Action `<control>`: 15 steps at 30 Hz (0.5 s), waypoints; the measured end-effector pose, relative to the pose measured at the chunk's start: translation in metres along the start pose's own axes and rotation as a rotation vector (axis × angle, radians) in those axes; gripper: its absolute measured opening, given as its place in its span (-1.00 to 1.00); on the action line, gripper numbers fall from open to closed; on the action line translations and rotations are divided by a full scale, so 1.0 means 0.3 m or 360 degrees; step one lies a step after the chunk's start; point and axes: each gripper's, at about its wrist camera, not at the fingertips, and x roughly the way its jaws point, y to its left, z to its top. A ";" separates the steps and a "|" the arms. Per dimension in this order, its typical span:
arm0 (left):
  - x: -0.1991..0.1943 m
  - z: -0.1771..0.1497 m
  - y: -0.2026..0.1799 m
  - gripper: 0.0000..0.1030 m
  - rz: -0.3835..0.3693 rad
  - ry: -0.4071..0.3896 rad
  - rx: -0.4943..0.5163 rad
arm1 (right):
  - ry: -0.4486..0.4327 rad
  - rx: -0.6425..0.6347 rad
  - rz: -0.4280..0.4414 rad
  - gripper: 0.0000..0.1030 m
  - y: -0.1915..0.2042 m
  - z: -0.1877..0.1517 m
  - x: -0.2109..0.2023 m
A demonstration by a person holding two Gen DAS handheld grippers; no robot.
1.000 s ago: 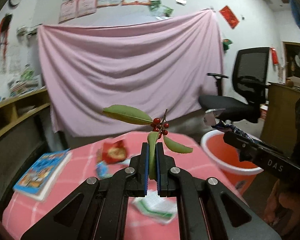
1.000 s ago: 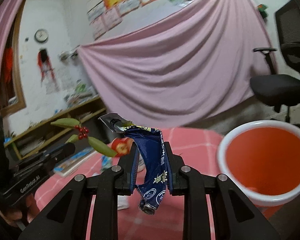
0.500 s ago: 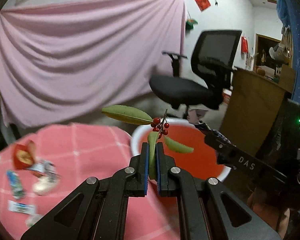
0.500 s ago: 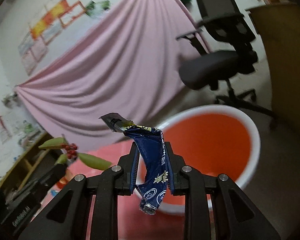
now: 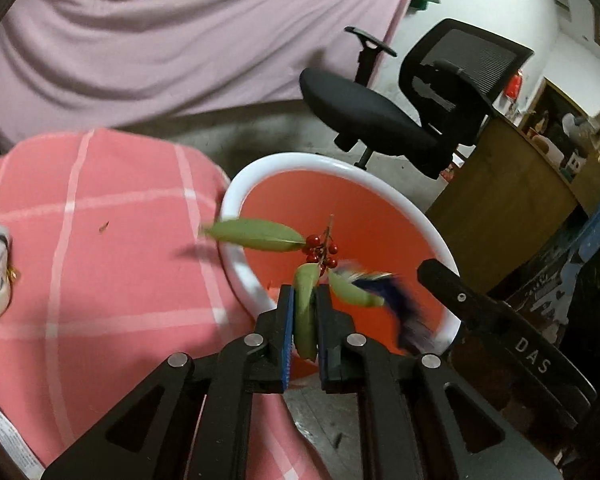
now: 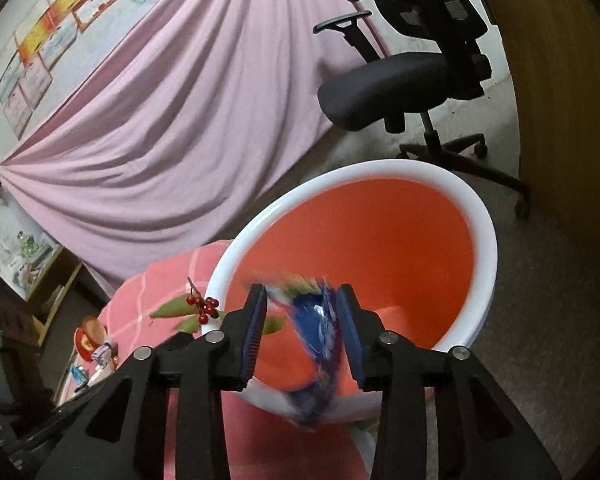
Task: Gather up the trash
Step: 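Open both grippers over the bucket to drop the sprig and bag, then move both tools back over the table toward the remaining trash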
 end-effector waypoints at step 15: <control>-0.237 -0.035 0.076 -0.29 0.0111 -0.0290 -0.0020 | -0.0224 -0.0217 0.0014 0.11 0.113 0.007 -0.079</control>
